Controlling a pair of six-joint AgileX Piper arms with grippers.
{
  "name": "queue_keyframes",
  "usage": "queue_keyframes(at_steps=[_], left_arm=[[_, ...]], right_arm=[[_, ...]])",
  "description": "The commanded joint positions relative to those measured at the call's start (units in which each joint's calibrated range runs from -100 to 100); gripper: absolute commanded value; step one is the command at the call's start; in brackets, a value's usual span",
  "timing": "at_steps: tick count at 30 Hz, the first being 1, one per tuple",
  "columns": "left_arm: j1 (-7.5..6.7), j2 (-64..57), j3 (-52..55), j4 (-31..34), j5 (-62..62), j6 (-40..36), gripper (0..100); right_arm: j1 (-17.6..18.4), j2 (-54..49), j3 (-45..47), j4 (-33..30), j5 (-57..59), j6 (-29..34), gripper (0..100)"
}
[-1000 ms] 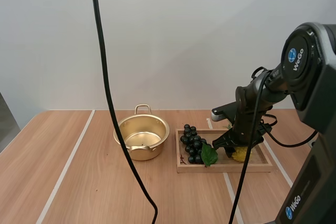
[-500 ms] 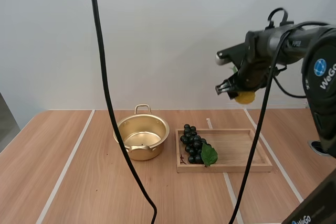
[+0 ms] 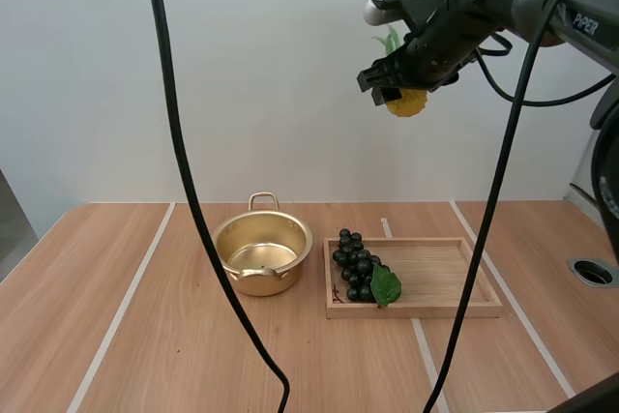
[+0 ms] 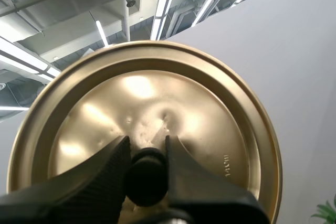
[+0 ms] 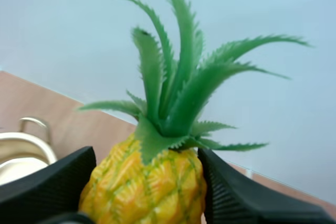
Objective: Open the pot, put the pineapple inside, and close it
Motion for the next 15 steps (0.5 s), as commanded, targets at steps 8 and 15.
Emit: queue_keyframes(at_steps=[8, 15], left_arm=[[0.05, -0.3, -5.2, -1.0, 8.9, -0.3, 0], [0.05, -0.3, -9.5, 2.9, 18.8, -1.0, 0]], right_arm=[[7.3, 1.7, -1.7, 0.8, 8.4, -3.4, 0], [11.7, 8.4, -1.7, 0.8, 11.5, -4.0, 0]])
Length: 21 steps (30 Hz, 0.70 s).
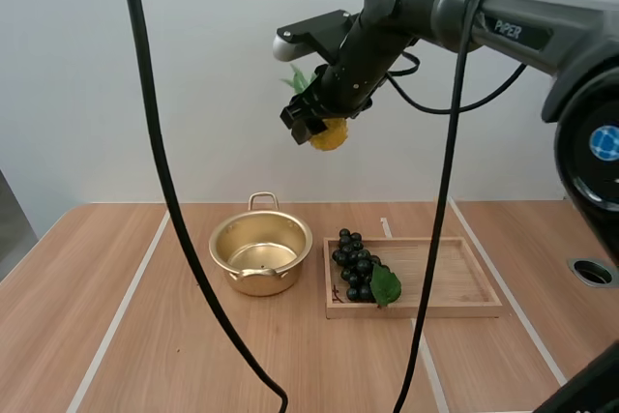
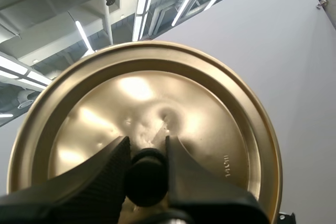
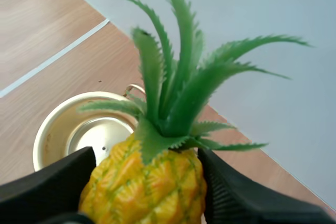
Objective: Open the pot, put the pineapple inside, and close it
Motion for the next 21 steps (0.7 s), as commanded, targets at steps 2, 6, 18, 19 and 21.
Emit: queue_keyframes(at_steps=[2, 6, 18, 19, 21], left_arm=[[0.05, -0.3, -2.2, 4.8, 2.9, -2.8, 0], [0.05, -0.3, -2.3, 9.5, 3.3, -5.5, 0], [0.05, -0.3, -2.3, 12.0, 7.2, -5.8, 0], [0.05, -0.3, -2.3, 12.1, 7.6, -5.8, 0], [0.05, -0.3, -2.3, 12.1, 8.5, -5.8, 0]], right_arm=[[2.1, 3.2, -0.4, 0.2, 0.7, -1.7, 0], [3.4, 7.5, -0.4, 0.1, 0.7, -2.0, 0], [6.1, 17.5, -0.4, 1.3, -0.5, -2.3, 0], [6.3, 18.4, -0.4, 1.4, -0.7, -2.3, 0], [6.5, 19.7, -0.4, 1.4, -1.7, -2.3, 0]])
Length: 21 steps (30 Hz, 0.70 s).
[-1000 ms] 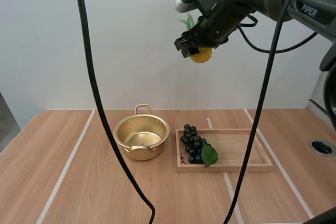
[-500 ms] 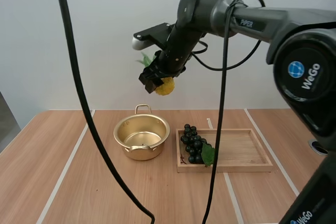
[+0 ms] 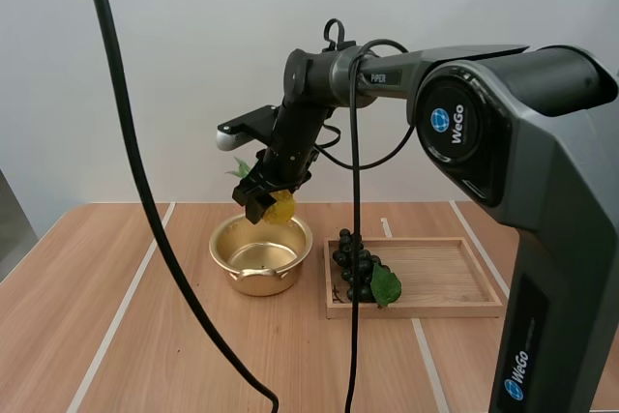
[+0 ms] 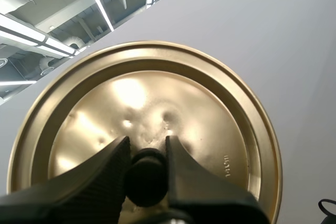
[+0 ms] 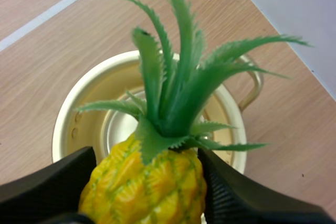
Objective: Open the pot, put the pineapple inside, and close it
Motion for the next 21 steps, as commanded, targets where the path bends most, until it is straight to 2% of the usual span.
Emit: queue_keyframes(at_steps=[1, 21], left_arm=[[0.05, -0.3, -0.3, 0.4, 0.4, -0.7, 0], [0.05, -0.3, -0.3, 1.5, 1.7, -0.7, 0]], right_arm=[[0.8, 3.2, -0.4, 0.4, -2.6, -0.6, 0], [0.8, 11.9, -0.4, 0.8, -3.8, -1.5, 0]])
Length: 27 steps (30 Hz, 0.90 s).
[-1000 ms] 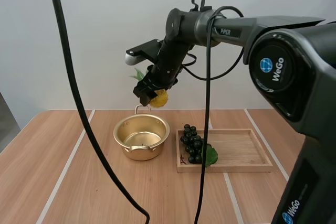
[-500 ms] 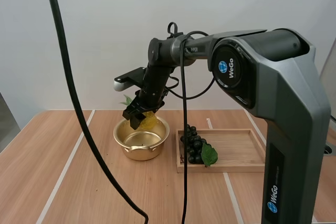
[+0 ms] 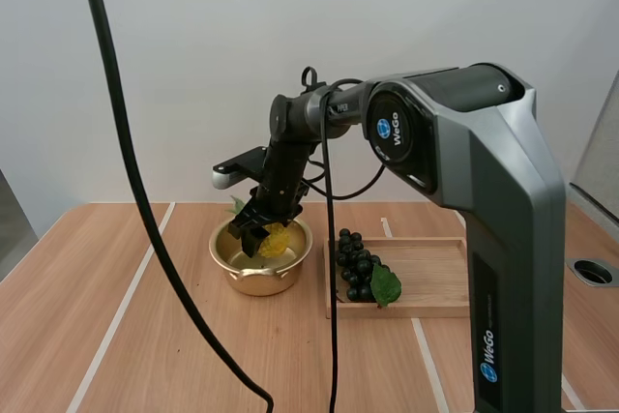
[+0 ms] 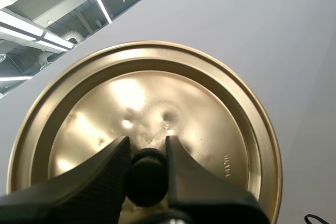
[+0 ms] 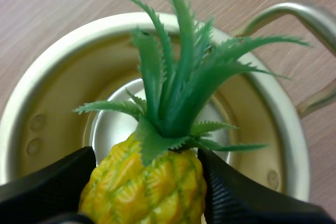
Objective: Open the pot, put the pineapple inside, and close it
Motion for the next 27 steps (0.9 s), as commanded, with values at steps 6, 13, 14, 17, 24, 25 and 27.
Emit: queue_keyframes(at_steps=[6, 13, 14, 17, 24, 25, 27], left_arm=[[0.05, -0.3, -0.3, 0.2, -0.5, -0.7, 0], [0.05, -0.3, -0.3, 0.2, 0.0, -0.7, 0], [0.05, -0.3, -0.3, 0.2, 0.2, -0.7, 0], [0.05, -0.3, -0.3, 0.2, 0.4, -0.7, 0], [0.05, -0.3, -0.3, 0.2, 0.8, -0.7, 0], [0.05, -0.3, -0.3, 0.2, 0.8, -0.7, 0], [0.05, -0.3, -0.3, 0.4, 0.8, -0.7, 0]], right_arm=[[0.0, 1.9, -0.3, 0.0, -0.6, -0.9, 0], [0.0, 2.2, -0.3, -0.7, -2.0, -0.9, 43], [0.0, 2.2, -0.3, -0.7, -2.3, -0.9, 64], [0.0, 2.2, -0.3, -1.0, -3.1, -0.5, 100], [0.0, 2.2, -0.3, -2.4, -3.4, -0.5, 100], [0.0, 2.2, -0.3, -2.4, -3.4, -0.5, 100], [0.0, 2.2, -0.3, -2.4, -3.4, -0.5, 100]])
